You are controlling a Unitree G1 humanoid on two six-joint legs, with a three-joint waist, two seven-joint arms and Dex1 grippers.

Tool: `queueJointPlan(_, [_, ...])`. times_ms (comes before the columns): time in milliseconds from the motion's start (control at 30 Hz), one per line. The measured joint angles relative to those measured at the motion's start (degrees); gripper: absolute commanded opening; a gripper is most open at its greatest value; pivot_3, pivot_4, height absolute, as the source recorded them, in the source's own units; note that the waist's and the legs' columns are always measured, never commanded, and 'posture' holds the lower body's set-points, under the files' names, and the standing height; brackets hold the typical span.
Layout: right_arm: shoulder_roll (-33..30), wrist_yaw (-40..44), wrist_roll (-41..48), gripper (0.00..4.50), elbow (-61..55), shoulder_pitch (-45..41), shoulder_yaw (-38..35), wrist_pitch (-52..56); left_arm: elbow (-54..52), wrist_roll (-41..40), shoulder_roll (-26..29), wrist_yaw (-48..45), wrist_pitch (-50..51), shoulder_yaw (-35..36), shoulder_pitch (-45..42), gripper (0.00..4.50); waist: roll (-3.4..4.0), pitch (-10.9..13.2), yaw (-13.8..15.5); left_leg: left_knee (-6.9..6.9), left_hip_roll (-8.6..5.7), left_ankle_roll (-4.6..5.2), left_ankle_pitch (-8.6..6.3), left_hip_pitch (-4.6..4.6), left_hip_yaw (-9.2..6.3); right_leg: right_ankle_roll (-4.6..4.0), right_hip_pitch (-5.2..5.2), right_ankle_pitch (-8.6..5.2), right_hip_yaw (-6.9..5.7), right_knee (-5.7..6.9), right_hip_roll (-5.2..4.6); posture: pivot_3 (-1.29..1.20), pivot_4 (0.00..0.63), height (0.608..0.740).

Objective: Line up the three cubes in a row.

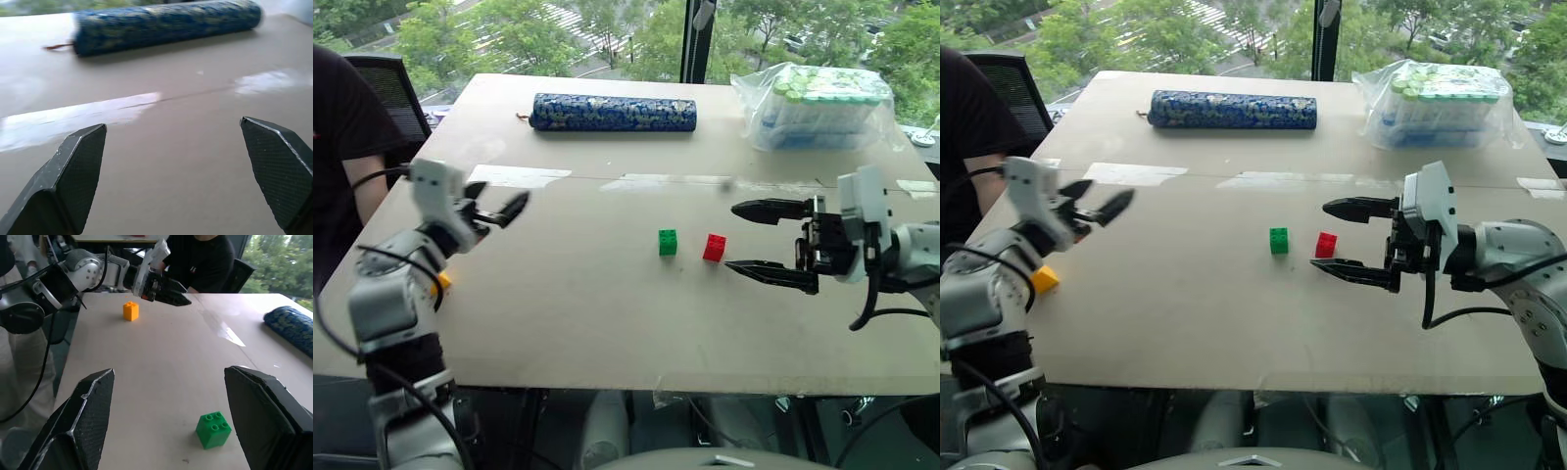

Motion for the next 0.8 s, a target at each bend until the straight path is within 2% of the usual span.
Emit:
queueJointPlan(167, [2.00, 5.20, -2.50, 3.68, 5.13, -2.75, 3.31, -1.30, -15.49, 2.80, -7.10, 14.46, 11.27, 6.89, 7.41, 4.47, -0.07, -0.04, 0.53, 0.02, -0.03, 0.00, 0.00, 0.01, -0.04, -0.01, 0.07, 0.01, -0.14, 0.01, 0.00, 0.00, 0.150, 0.740])
queueJointPlan(267, [2.76, 7.44, -3.72, 3.68, 7.35, -4.41, 4.04, -2.25, -19.72, 3.19, -11.65, 19.27, 14.72, 8.45, 9.95, 4.47, -0.03, -0.06, 0.58, 0.00, -0.03, 0.00, 0.00, 0.13, -0.04, -0.02, 0.16, 0.01, -0.12, 0.01, 0.02, 0.00, 0.150, 0.740])
queueJointPlan(433, [3.64, 9.49, -5.32, 3.68, 9.12, -5.49, 4.35, -2.46, -18.95, 2.76, -14.97, 22.94, 14.73, 7.66, 11.94, 4.47, -0.06, -0.06, 0.91, 0.01, -0.03, -0.01, 0.00, 0.11, -0.03, -0.04, 0.17, 0.01, -0.19, 0.00, 0.02, 0.00, 0.150, 0.740])
queueJointPlan(667, [3.37, 10.24, -5.70, 3.68, 9.14, -5.50, 4.23, -2.22, -10.53, 2.77, -18.01, 25.94, 4.58, 3.03, 13.81, 4.47, -0.05, -0.06, 0.93, 0.00, -0.04, 0.00, 0.00, 0.09, -0.02, -0.05, 0.18, 0.01, -0.18, -0.07, 0.00, 0.00, 0.150, 0.740])
queueJointPlan(767, [2.73, 9.94, -5.69, 3.68, 8.53, -5.39, 3.89, -2.05, -7.03, 2.69, -17.99, 27.04, 0.09, 2.34, 13.57, 3.62, -0.05, -0.06, 0.92, -0.02, -0.04, 0.00, -0.01, 0.09, -0.01, -0.05, 0.17, 0.01, -0.17, -0.09, 0.00, 0.00, 0.150, 0.740])
queueJointPlan(800, [2.52, 9.87, -5.69, 3.68, 8.34, -5.29, 3.70, -2.03, -5.96, 2.63, -17.91, 27.19, -1.54, 2.00, 13.54, 3.12, -0.05, -0.06, 0.92, -0.02, -0.04, 0.00, -0.01, 0.08, -0.01, -0.05, 0.18, 0.01, -0.16, -0.10, 0.00, 0.00, 0.150, 0.740])
